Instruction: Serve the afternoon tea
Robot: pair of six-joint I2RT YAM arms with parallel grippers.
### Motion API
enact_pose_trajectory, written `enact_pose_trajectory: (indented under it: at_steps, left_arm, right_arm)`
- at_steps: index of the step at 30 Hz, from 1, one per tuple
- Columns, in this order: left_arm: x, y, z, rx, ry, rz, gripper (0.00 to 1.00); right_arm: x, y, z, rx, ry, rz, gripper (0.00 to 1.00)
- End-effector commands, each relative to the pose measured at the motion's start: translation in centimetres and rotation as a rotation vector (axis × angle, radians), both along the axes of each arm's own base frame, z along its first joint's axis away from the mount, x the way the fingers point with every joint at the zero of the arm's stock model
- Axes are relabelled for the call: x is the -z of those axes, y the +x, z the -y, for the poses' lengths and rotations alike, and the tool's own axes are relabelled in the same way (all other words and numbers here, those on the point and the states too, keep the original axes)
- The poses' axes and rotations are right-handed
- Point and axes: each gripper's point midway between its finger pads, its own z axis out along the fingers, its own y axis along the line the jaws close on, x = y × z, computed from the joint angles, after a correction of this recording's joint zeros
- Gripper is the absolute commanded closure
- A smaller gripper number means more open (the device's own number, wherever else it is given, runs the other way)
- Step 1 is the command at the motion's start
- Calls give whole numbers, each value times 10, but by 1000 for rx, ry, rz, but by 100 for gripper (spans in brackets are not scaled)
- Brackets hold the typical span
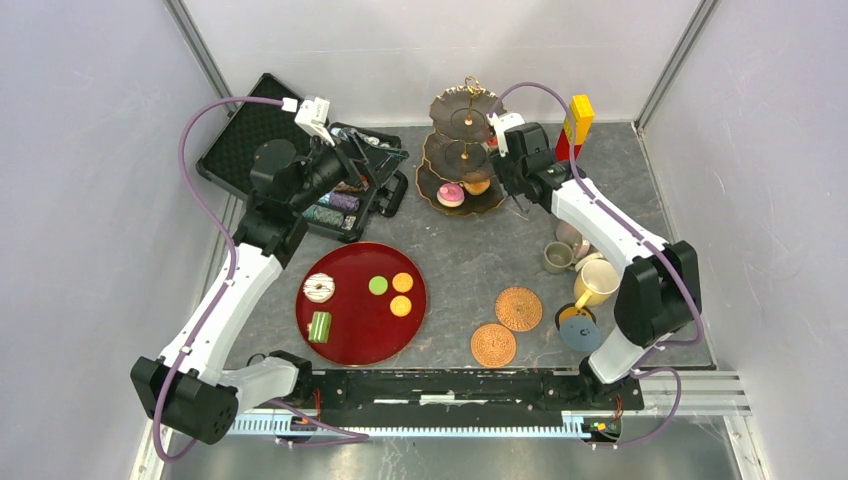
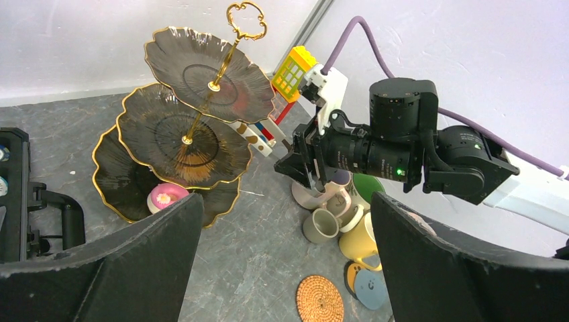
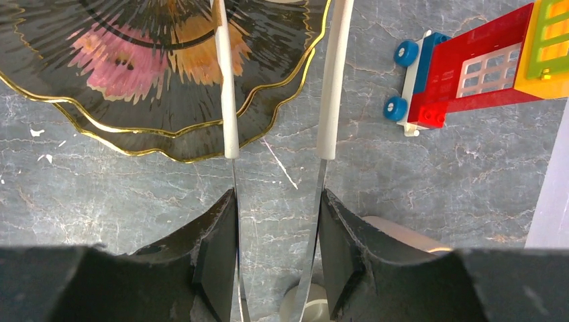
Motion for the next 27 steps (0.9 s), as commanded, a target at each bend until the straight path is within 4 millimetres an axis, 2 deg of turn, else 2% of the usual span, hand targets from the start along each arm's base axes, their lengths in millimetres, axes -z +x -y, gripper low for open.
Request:
enact_pose_trajectory:
  at_steps: [1,9,23,27]
  left_arm:
    - [-13,-2,2,16,-35,22,0]
    - [-17,-5,2,19,-38,31,0]
    - [-11,-1,3,18,-34,14,0]
    - [-13,-2,3,20,-37,19,0]
  right_arm:
    - [-21,21,-10,2,75,85,59]
    - [-13,27,-14,-12,77,84,51]
    - [-2,27,-18,-28,96,79,39]
    - [1,26,-17,-24,99,72,40]
